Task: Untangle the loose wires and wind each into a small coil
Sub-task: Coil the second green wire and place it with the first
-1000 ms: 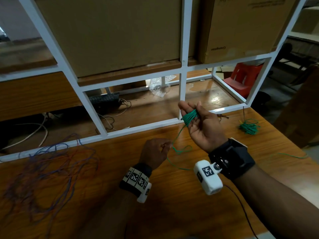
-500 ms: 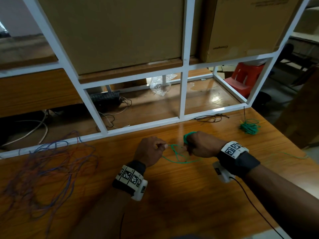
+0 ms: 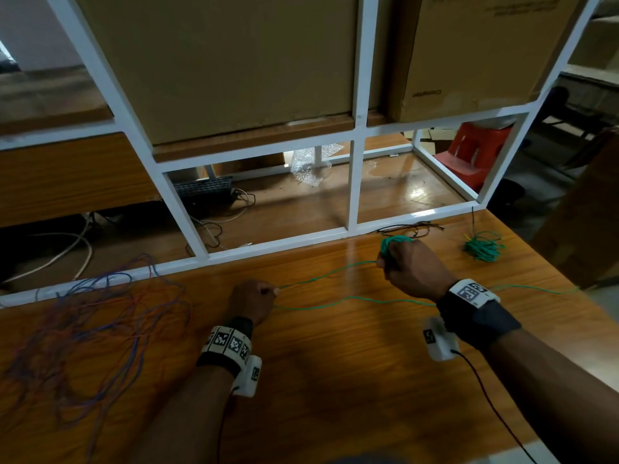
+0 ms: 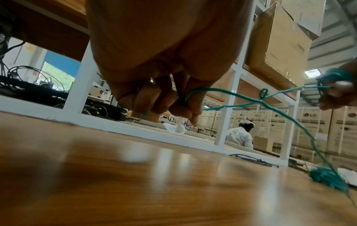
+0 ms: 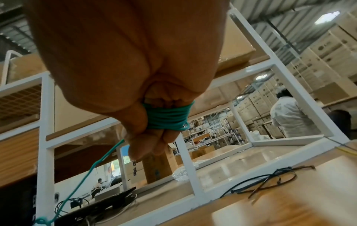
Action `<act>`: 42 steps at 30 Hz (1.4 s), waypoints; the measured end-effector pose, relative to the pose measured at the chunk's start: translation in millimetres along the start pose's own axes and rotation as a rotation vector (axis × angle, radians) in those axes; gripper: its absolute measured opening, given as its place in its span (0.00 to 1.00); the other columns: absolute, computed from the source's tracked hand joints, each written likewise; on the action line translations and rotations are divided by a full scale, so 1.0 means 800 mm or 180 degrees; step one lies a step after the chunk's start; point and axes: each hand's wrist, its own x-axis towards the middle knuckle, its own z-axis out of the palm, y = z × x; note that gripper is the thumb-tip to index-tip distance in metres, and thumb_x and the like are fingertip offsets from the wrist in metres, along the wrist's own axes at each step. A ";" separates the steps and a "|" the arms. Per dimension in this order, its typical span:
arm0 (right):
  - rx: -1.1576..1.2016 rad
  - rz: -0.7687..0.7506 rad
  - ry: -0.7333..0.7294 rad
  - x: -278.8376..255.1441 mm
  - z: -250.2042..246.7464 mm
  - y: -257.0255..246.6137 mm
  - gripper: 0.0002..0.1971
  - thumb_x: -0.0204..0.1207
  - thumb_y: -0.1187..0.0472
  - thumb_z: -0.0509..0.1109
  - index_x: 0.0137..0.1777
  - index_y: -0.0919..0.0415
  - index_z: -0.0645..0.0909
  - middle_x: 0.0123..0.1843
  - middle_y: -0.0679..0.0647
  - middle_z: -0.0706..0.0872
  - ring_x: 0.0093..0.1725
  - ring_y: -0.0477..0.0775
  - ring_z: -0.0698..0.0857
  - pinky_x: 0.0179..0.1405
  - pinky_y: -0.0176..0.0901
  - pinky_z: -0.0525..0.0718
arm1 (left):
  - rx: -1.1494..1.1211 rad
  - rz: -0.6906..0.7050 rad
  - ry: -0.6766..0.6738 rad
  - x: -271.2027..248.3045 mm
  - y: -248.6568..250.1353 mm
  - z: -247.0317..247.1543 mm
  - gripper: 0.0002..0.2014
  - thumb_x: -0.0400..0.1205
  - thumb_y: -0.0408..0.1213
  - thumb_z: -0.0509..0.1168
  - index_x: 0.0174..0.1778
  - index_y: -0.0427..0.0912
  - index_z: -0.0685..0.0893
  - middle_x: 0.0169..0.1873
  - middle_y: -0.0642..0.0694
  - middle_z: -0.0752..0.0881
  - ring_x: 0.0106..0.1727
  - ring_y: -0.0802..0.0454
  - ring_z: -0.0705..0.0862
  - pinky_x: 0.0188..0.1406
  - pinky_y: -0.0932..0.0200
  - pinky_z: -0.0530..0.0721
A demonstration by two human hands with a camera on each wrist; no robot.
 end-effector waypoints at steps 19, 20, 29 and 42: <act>0.0889 0.0783 -0.0525 -0.003 0.059 -0.035 0.14 0.83 0.60 0.71 0.34 0.54 0.85 0.32 0.48 0.87 0.25 0.39 0.83 0.23 0.30 0.73 | -0.0911 0.0836 -0.0439 -0.015 0.091 0.049 0.12 0.80 0.34 0.75 0.59 0.46 0.90 0.54 0.53 0.88 0.57 0.57 0.85 0.50 0.62 0.81; 0.0834 0.0788 -0.0487 -0.001 0.059 -0.036 0.13 0.84 0.57 0.71 0.36 0.56 0.85 0.32 0.49 0.87 0.27 0.41 0.84 0.25 0.34 0.76 | -0.1172 0.0843 -0.0479 -0.017 0.093 0.049 0.10 0.80 0.33 0.74 0.56 0.45 0.91 0.51 0.53 0.89 0.55 0.56 0.87 0.48 0.63 0.82; 0.0475 0.0634 0.0322 0.001 0.073 -0.055 0.14 0.77 0.63 0.75 0.34 0.52 0.75 0.31 0.46 0.82 0.31 0.50 0.79 0.26 0.40 0.68 | -0.2882 0.0487 -0.0859 -0.050 0.129 0.042 0.10 0.82 0.42 0.71 0.49 0.40 0.93 0.46 0.44 0.94 0.51 0.50 0.92 0.52 0.57 0.88; 0.0425 0.0440 -0.0618 0.004 0.016 -0.023 0.13 0.81 0.44 0.72 0.39 0.51 0.82 0.39 0.48 0.89 0.41 0.51 0.88 0.43 0.51 0.86 | -0.3188 0.0608 -0.0716 -0.052 0.110 0.026 0.13 0.89 0.38 0.61 0.48 0.37 0.90 0.21 0.45 0.69 0.22 0.51 0.66 0.29 0.56 0.68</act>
